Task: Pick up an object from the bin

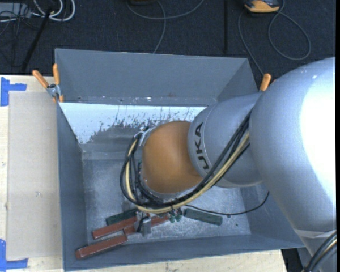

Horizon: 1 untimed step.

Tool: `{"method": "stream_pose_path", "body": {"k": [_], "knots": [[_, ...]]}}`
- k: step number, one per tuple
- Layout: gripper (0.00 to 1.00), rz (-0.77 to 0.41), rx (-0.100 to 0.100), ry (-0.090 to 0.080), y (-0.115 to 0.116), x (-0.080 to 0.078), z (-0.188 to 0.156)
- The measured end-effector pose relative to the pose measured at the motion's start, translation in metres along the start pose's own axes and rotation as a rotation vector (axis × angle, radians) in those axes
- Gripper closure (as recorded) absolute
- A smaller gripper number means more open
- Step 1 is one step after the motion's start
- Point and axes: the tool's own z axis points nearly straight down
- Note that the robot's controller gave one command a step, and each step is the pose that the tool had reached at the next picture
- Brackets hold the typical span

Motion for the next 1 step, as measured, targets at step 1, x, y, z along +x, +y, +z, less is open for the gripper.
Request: {"method": "stream_pose_path", "body": {"k": [1], "knots": [[1.0,0.004,0.002,-0.011,0.0006,-0.0013,-0.1315]]}}
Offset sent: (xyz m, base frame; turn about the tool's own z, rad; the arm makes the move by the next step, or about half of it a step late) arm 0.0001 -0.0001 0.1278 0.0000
